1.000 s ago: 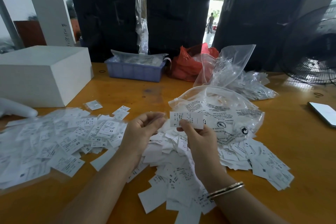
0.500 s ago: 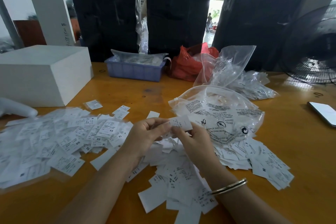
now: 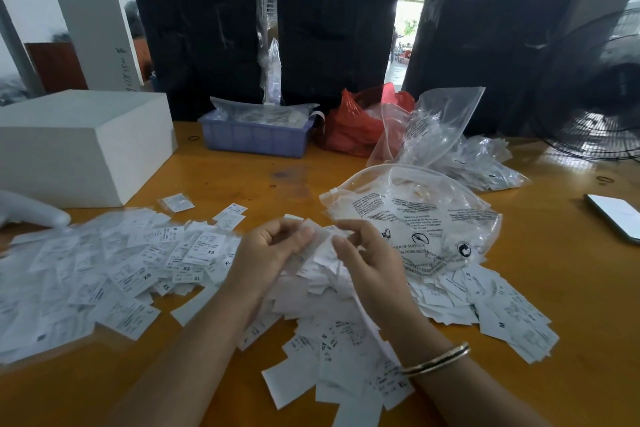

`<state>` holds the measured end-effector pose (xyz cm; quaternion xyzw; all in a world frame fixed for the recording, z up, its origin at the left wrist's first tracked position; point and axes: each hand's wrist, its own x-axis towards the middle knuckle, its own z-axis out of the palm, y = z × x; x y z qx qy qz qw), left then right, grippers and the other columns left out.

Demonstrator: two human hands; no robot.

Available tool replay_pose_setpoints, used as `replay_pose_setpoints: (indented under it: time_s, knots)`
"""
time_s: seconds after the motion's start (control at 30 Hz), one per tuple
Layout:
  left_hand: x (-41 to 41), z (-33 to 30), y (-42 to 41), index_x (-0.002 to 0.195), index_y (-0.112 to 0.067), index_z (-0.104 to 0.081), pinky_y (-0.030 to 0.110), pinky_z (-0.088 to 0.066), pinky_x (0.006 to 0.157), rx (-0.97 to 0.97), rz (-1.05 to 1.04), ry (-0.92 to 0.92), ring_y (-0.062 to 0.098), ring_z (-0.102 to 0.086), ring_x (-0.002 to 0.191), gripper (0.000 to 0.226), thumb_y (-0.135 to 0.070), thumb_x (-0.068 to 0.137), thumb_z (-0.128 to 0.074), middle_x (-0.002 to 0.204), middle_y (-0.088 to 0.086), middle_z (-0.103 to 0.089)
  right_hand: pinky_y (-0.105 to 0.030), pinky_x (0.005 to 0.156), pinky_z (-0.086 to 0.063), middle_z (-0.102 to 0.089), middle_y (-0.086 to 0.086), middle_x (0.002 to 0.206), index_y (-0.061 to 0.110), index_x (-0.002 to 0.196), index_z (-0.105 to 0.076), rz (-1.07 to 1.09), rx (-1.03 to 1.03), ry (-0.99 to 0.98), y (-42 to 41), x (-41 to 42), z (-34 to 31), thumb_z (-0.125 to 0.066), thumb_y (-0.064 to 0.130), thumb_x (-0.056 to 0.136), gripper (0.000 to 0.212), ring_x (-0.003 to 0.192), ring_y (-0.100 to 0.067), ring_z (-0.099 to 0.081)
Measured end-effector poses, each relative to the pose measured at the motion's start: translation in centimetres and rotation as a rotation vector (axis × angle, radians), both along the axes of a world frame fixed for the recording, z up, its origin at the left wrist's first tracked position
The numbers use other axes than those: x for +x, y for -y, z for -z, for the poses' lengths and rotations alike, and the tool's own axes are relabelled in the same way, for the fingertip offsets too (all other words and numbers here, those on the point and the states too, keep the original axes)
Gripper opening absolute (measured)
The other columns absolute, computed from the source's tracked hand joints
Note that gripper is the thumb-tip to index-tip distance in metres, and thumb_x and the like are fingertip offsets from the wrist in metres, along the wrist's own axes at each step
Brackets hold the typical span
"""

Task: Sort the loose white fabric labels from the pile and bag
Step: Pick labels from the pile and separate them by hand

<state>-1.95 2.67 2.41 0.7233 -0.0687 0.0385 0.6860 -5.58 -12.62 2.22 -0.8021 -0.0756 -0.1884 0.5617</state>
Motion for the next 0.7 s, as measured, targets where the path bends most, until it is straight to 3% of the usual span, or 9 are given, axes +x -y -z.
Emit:
replay_pose_setpoints:
  time_s: [0.1, 0.23, 0.33, 0.43, 0.5, 0.57, 0.63, 0.7]
  knots:
    - [1.0, -0.3, -2.2, 0.092, -0.031, -0.064, 0.012, -0.044, 0.050, 0.170, -0.291, 0.071, 0.004, -0.062, 0.070, 0.011, -0.038, 0.083, -0.067, 0.080, -0.014, -0.067, -0.014, 0.061, -0.045, -0.052, 0.012, 0.087, 0.033, 0.111, -0.056, -0.104, 0.246, -0.061, 0.6, 0.3, -0.4, -0.049, 0.015, 0.077, 0.039, 0.065, 0.001, -0.047]
    - [2.9, 0.3, -6.2, 0.107, -0.020, -0.063, 0.021, -0.040, 0.055, 0.493, -0.687, 0.173, 0.011, -0.057, 0.074, 0.020, -0.024, 0.088, -0.066, 0.100, 0.002, -0.067, -0.012, 0.057, -0.045, -0.051, 0.000, 0.098, 0.033, 0.109, -0.055, -0.053, 0.333, -0.106, 1.1, 0.8, -0.4, -0.036, -0.019, 0.084, 0.061, 0.064, 0.002, -0.048]
    - [3.4, 1.5, -7.5, 0.112, -0.018, -0.062, 0.035, -0.037, 0.074, 0.849, -0.774, 0.107, 0.028, -0.057, 0.092, 0.028, -0.022, 0.085, -0.069, 0.106, 0.011, -0.068, -0.012, 0.066, -0.050, -0.056, 0.000, 0.095, 0.025, 0.111, -0.060, -0.045, 0.517, -0.137, 1.1, 1.1, -0.1, -0.047, -0.018, 0.085, 0.052, 0.074, -0.001, -0.062]
    - [3.3, 2.0, -7.3, 0.117, -0.019, -0.062, 0.046, -0.036, 0.087, 1.142, -0.785, 0.085, 0.034, -0.045, 0.113, 0.037, -0.026, 0.081, -0.072, 0.125, 0.013, -0.057, -0.021, 0.072, -0.055, -0.059, -0.001, 0.074, 0.012, 0.106, -0.063, -0.123, 0.846, -0.170, 1.2, 1.3, 0.1, -0.054, -0.017, 0.083, 0.039, 0.082, -0.018, -0.070]
    - [3.1, 1.6, -6.2, 0.113, -0.020, -0.064, 0.043, -0.037, 0.090, 1.057, -0.691, 0.283, 0.031, -0.044, 0.117, 0.033, -0.033, 0.083, -0.069, 0.127, 0.009, -0.054, -0.026, 0.072, -0.057, -0.058, -0.003, 0.068, 0.007, 0.108, -0.062, -0.172, 0.963, -0.204, 1.1, 1.3, 0.3, -0.057, -0.015, 0.081, 0.035, 0.083, -0.024, -0.071]
    - [2.4, 1.1, -4.4, 0.105, -0.025, -0.064, 0.026, -0.041, 0.083, 0.764, -0.368, 0.390, 0.016, -0.053, 0.107, 0.034, -0.052, 0.086, -0.056, 0.113, -0.005, -0.061, -0.028, 0.074, -0.057, -0.061, -0.004, 0.070, 0.008, 0.109, -0.062, -0.185, 0.969, -0.231, 0.9, 1.4, 0.4, -0.060, -0.011, 0.081, 0.034, 0.084, -0.024, -0.070]
    - [1.1, 0.4, -2.5, 0.100, -0.038, -0.060, 0.010, -0.043, 0.071, 0.527, 0.010, 0.282, -0.001, -0.058, 0.091, 0.053, -0.080, 0.077, -0.038, 0.100, -0.018, -0.063, -0.023, 0.074, -0.054, -0.062, 0.000, 0.071, 0.014, 0.104, -0.065, -0.151, 0.862, -0.228, 0.6, 1.6, 0.5, -0.064, -0.007, 0.081, 0.031, 0.079, -0.017, -0.064]
    - [0.5, 0.5, -1.2, 0.096, -0.043, -0.060, 0.008, -0.045, 0.066, 0.436, 0.174, 0.184, -0.005, -0.060, 0.087, 0.056, -0.087, 0.068, -0.040, 0.094, -0.022, -0.066, -0.015, 0.065, -0.049, -0.061, 0.005, 0.070, 0.019, 0.102, -0.066, -0.138, 0.751, -0.206, 0.1, 1.7, 0.5, -0.066, -0.003, 0.081, 0.031, 0.069, -0.007, -0.057]
